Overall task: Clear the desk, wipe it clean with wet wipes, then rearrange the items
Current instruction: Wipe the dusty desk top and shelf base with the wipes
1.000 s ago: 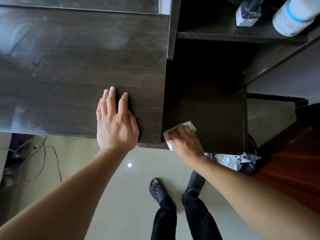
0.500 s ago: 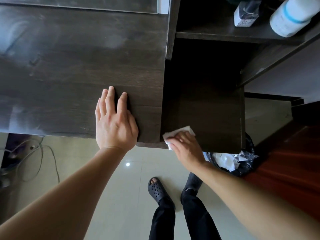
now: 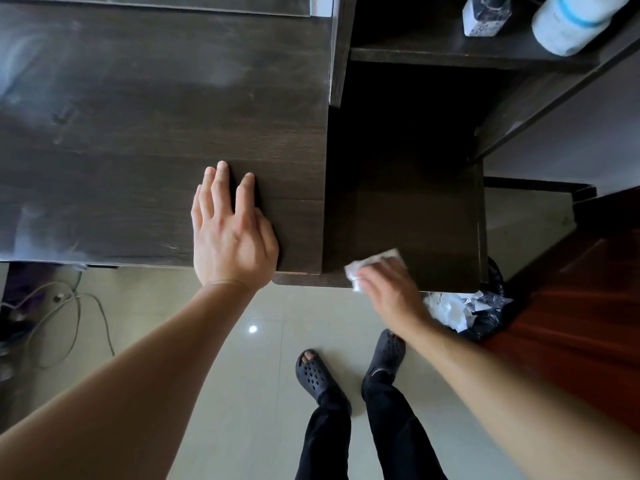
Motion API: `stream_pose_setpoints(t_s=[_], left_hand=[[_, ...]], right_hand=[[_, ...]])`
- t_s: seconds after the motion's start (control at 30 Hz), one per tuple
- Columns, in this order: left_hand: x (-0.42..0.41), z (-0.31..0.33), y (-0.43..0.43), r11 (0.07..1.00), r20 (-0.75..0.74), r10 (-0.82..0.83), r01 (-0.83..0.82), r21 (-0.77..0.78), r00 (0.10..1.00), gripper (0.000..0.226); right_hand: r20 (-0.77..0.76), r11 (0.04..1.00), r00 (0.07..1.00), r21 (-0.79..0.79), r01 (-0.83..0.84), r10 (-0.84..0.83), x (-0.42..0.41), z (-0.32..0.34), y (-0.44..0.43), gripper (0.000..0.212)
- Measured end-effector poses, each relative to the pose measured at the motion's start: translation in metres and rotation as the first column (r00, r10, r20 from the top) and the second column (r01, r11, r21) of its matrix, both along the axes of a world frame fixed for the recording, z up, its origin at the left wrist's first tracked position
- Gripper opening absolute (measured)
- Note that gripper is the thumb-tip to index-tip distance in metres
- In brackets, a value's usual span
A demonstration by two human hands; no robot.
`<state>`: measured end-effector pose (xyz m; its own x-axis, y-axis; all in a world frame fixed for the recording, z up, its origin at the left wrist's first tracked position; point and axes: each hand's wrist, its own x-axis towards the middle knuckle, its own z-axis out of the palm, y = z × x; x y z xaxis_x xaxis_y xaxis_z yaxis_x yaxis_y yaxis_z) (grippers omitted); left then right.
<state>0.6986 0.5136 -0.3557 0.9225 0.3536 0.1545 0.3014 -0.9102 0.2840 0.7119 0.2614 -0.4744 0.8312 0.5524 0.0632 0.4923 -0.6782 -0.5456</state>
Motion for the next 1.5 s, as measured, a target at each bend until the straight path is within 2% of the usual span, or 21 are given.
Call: stream_pose_setpoints(t_s=[0.1, 0.2, 0.23, 0.3, 0.37, 0.47, 0.53, 0.6, 0.63, 0.7, 0.73, 0.77, 0.83, 0.9, 0.93, 1.03, 1.17, 1.23, 1.3, 1.4, 1.5], left_hand=[[0.000, 0.000, 0.000, 1.000, 0.003, -0.003, 0.003, 0.004, 1.000, 0.051], [0.000, -0.001, 0.000, 1.000, 0.006, -0.006, 0.006, 0.008, 1.000, 0.050], [0.000, -0.001, 0.000, 1.000, 0.004, -0.006, 0.006, 0.009, 1.000, 0.050], [-0.001, -0.001, 0.000, 1.000, -0.002, -0.010, 0.010, 0.008, 1.000, 0.050], [-0.002, -0.001, 0.000, 1.000, 0.002, -0.013, 0.013, 0.005, 1.000, 0.050], [-0.002, -0.001, 0.001, 1.000, 0.020, -0.017, 0.017, -0.004, 1.000, 0.050], [-0.001, -0.002, 0.001, 1.000, 0.028, -0.017, 0.017, -0.010, 0.999, 0.051], [-0.002, -0.002, 0.000, 1.000, 0.023, -0.017, 0.017, -0.016, 1.000, 0.051], [-0.001, -0.003, 0.000, 1.000, 0.022, -0.015, 0.015, -0.014, 1.000, 0.051], [0.000, -0.003, 0.000, 1.000, 0.025, -0.015, 0.015, -0.009, 1.000, 0.051], [0.000, -0.002, -0.001, 1.000, 0.026, -0.015, 0.015, -0.010, 1.000, 0.051], [-0.001, -0.002, -0.001, 1.000, 0.027, -0.012, 0.012, -0.011, 1.000, 0.050], [-0.002, -0.001, -0.001, 1.000, 0.024, -0.006, 0.007, -0.011, 1.000, 0.050], [-0.002, -0.001, -0.002, 1.000, 0.015, -0.002, 0.002, -0.009, 1.000, 0.049], [-0.001, -0.001, -0.002, 1.000, 0.006, -0.001, 0.001, -0.004, 1.000, 0.049], [-0.001, 0.001, -0.005, 1.000, -0.037, 0.003, -0.002, 0.005, 0.999, 0.049], [-0.004, 0.016, -0.049, 0.978, -0.051, -0.204, 0.201, -0.059, 0.978, 0.051], [-0.005, 0.021, -0.092, 0.934, -0.024, -0.346, 0.342, -0.101, 0.938, 0.049], [-0.001, 0.022, -0.138, 0.887, -0.018, -0.443, 0.435, -0.158, 0.896, 0.045], [0.014, 0.011, -0.193, 0.831, -0.069, -0.538, 0.515, -0.211, 0.840, 0.041], [0.034, -0.011, -0.230, 0.794, -0.139, -0.597, 0.558, -0.240, 0.790, 0.039]], right_hand=[[0.027, 0.950, 0.952, -0.055, 0.307, -0.306, 0.033, 0.003, -0.047, 0.015], [0.006, 0.704, 0.713, -0.153, 0.693, -0.701, 0.068, 0.003, -0.028, 0.021], [0.006, 0.669, 0.679, -0.162, 0.725, -0.734, 0.069, 0.003, -0.012, 0.020], [-0.010, 0.822, 0.825, -0.105, 0.560, -0.564, 0.049, 0.003, 0.026, 0.021], [-0.017, 0.966, 0.970, -0.100, 0.239, -0.242, 0.009, -0.002, 0.048, 0.015], [0.006, 0.999, 1.000, -0.030, 0.029, -0.029, -0.004, -0.002, 0.021, 0.013], [0.038, 0.995, 0.996, -0.055, 0.087, -0.085, 0.011, -0.001, -0.020, 0.017], [0.049, 0.947, 0.952, -0.101, 0.305, -0.302, 0.029, 0.000, -0.066, 0.023], [0.012, 0.897, 0.902, -0.108, 0.430, -0.431, 0.040, 0.002, -0.081, 0.022], [-0.082, 0.709, 0.706, -0.157, 0.688, -0.703, 0.060, 0.005, -0.081, 0.011], [-0.104, 0.628, 0.620, -0.171, 0.759, -0.778, 0.063, 0.006, -0.067, 0.008], [-0.099, 0.617, 0.609, -0.133, 0.776, -0.787, 0.062, 0.005, -0.047, 0.012], [-0.093, 0.761, 0.758, 0.002, 0.648, -0.646, 0.044, 0.005, 0.003, 0.015], [-0.044, 0.920, 0.919, -0.027, 0.390, -0.391, 0.014, 0.000, 0.035, 0.010], [-0.039, 0.956, 0.955, -0.033, 0.293, -0.294, 0.005, -0.002, 0.038, 0.010], [-0.103, 0.987, 0.982, -0.013, 0.159, -0.159, 0.001, 0.000, 0.001, 0.022], [-0.183, 0.958, 0.940, -0.055, 0.281, -0.286, -0.008, 0.009, -0.088, 0.016], [-0.246, 0.904, 0.869, -0.121, 0.411, -0.428, -0.016, 0.009, -0.130, 0.011], [-0.324, 0.798, 0.730, -0.216, 0.562, -0.602, -0.022, 0.005, -0.169, 0.010], [-0.500, 0.506, 0.350, -0.217, 0.835, -0.792, -0.027, -0.013, -0.212, 0.011], [-0.627, 0.266, 0.080, -0.209, 0.941, -0.775, -0.027, -0.033, -0.236, 0.014]])
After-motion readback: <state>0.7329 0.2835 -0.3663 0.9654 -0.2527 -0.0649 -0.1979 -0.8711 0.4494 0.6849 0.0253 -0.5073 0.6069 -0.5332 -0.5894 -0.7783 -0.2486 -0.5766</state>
